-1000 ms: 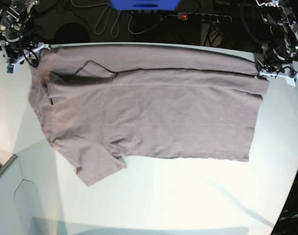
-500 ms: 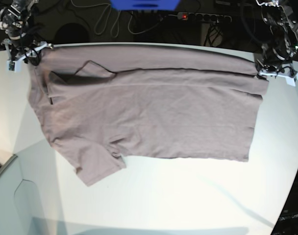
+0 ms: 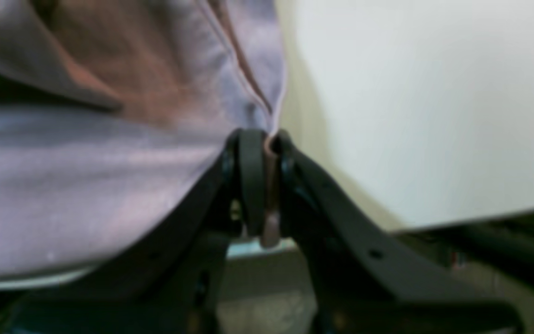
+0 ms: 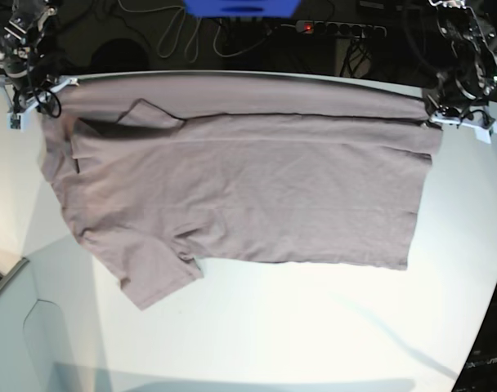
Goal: Layout the t-shirt on the table in an organized manner, then fold the t-shirt properly
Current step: 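Lift the folded edge with both grippers and fold it over the shirt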
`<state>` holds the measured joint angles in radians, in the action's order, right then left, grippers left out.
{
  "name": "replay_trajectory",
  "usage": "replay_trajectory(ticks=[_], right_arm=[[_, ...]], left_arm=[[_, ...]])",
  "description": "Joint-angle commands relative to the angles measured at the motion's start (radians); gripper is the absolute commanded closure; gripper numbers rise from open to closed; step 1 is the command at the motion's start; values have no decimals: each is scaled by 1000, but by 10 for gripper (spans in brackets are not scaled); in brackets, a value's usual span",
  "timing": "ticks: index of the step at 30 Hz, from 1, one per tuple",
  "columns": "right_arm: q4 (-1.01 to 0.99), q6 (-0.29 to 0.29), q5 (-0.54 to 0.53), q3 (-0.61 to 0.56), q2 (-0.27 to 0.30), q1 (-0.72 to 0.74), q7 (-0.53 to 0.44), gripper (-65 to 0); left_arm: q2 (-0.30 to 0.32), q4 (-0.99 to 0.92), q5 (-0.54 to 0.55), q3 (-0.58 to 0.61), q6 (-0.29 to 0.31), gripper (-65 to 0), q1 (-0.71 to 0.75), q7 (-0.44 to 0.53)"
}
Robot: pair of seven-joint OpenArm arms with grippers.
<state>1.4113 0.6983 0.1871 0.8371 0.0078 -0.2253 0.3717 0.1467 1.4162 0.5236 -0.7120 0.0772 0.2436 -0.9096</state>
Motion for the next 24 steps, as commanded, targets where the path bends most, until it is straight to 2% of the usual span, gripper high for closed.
replay_trajectory(ticks=[1, 9, 11, 17, 24], right_arm=[[35, 0, -13, -3, 14, 10, -24, 0], [147, 0, -13, -100, 10, 56, -20, 0], [162, 0, -13, -108, 13, 82, 11, 0], [161, 0, -13, -108, 50, 198, 94, 0], [164, 0, -11, -137, 73, 312, 97, 0]], left_arm=[[17, 39, 3, -7, -1, 0, -11, -1], [14, 200, 3, -7, -1, 0, -33, -27], [20, 212, 3, -7, -1, 0, -43, -27], [23, 214, 3, -7, -1, 0, -132, -27], [23, 220, 3, -5, -7, 0, -284, -29]])
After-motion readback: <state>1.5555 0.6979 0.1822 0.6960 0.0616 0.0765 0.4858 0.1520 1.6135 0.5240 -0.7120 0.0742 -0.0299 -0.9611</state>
